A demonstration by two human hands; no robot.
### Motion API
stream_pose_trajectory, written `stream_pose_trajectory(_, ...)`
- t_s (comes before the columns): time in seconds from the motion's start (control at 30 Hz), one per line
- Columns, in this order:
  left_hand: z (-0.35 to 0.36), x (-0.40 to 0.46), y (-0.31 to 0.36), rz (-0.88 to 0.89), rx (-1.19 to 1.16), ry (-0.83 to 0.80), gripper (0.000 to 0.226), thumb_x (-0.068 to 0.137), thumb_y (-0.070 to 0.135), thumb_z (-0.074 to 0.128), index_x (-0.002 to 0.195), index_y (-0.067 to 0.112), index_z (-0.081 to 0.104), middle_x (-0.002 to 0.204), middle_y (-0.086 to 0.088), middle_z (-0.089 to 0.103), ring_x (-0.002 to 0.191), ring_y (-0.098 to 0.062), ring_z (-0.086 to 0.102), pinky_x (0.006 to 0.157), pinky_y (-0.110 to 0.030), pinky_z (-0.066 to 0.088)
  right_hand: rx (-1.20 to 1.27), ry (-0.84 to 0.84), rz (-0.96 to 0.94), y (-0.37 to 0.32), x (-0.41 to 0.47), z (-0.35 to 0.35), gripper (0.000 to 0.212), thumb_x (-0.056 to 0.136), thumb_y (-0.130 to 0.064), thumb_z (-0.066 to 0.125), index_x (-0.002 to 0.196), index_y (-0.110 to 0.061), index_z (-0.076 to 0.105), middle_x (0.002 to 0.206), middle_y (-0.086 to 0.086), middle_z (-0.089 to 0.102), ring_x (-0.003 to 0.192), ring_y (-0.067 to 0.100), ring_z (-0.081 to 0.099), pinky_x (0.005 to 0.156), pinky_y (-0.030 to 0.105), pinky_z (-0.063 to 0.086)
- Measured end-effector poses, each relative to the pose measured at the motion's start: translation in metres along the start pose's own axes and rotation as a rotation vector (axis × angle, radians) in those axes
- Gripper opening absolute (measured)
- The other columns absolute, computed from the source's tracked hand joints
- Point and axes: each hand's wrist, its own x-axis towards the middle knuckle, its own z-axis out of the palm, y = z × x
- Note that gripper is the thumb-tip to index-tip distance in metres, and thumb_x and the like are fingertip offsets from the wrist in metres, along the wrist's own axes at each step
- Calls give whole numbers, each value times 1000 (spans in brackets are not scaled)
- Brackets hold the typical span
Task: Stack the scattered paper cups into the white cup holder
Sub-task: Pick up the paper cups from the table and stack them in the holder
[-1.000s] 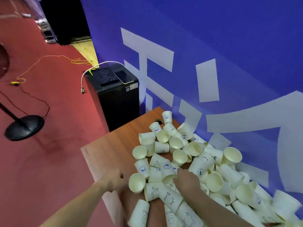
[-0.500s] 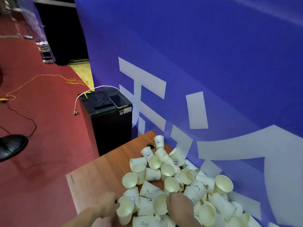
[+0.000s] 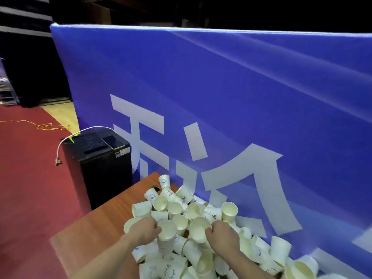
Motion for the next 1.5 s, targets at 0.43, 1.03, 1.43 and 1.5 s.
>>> stream_pose_trajectory(0.43,62,-28,159,318,199,-176,35,93,31,47,60,19,54,58,6,60,52,-12,56,58,-27,52,137,34,336,156,-101,-43,25,86,-35,44,65,-21,42,74,-3,52,70,21,51,56,28,37)
stream_pose_trajectory(1.03,179,-87,347,658,254,-268,35,82,31,73,55,20,52,56,7,56,54,-8,53,60,-25,44,198,36,716,333,-236,-57,20,85,-33,47,83,-16,58,90,2,60,84,23,55,67,31,42)
stream_pose_trajectory(1.43,241,-114,391,783,277,-332,37,88,34,63,56,21,50,59,4,62,58,-13,63,69,-28,55,238,30,816,384,-284,-42,22,87,-36,45,72,-19,49,85,1,58,78,23,55,71,30,47)
stream_pose_trajectory(1.5,250,-115,393,805,332,-329,28,88,33,63,65,20,52,82,-4,69,84,-20,66,71,-26,47,249,21,837,389,-286,-38,20,86,-36,45,79,-18,52,89,2,60,80,24,55,73,31,47)
